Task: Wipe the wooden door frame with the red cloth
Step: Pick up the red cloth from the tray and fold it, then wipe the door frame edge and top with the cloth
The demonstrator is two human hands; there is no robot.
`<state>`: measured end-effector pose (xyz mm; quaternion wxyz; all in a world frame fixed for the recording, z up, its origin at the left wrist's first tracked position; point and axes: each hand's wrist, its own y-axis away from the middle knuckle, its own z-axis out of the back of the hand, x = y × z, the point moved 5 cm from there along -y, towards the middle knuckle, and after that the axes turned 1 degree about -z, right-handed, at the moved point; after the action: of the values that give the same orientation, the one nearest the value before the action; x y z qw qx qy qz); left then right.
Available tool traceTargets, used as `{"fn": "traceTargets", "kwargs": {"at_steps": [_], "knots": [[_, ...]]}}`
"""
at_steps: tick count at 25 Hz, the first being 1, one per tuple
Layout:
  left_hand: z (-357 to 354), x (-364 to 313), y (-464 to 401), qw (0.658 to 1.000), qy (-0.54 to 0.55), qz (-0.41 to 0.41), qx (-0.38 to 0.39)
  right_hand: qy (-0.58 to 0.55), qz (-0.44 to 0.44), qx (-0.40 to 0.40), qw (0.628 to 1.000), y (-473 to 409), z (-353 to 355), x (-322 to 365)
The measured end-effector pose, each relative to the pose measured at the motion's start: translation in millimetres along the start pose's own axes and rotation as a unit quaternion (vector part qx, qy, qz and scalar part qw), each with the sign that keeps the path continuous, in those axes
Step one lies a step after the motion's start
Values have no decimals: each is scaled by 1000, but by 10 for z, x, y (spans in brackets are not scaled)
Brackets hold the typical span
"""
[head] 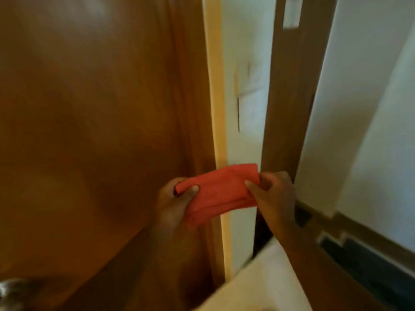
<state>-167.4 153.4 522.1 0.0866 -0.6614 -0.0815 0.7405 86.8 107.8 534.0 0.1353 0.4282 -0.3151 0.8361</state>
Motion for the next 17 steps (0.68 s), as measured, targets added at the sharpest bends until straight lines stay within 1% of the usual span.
{"fn": "traceTargets", "kwargs": {"at_steps": [1,2,3,5,6,7,9,11,12,13,16,17], "knots": [[127,-335,-155,999,-16,-42,5,11,37,-52,998,-157,18,388],[243,-649,-315,996,-35,-86,13,-7,59,-96,994,-292,16,764],[334,-885,-438,990,-65,-124,16,-41,66,-127,989,-387,-17,1055],[533,-1177,-619,969,-155,-191,-5,-114,60,-160,979,-501,-210,1489],[642,-1256,-681,952,-209,-221,-24,-143,56,-165,974,-530,-346,1642],[748,-1320,-740,928,-271,-252,-43,-168,55,-163,971,-561,-503,1789],[878,-1412,-835,868,-397,-295,-50,-200,60,-116,971,-610,-813,2020],[920,-1534,-920,819,-478,-316,-22,-166,62,-64,982,-687,-1050,2201],[922,-1613,-977,807,-497,-320,-8,-134,59,-65,987,-753,-1100,2294],[913,-1686,-1035,805,-504,-313,2,-109,61,-80,989,-824,-1112,2387],[874,-1870,-1206,831,-494,-255,2,-27,114,-154,981,-1090,-991,2758],[848,-1932,-1236,826,-504,-251,-5,12,135,-186,973,-1208,-914,2874]]}}
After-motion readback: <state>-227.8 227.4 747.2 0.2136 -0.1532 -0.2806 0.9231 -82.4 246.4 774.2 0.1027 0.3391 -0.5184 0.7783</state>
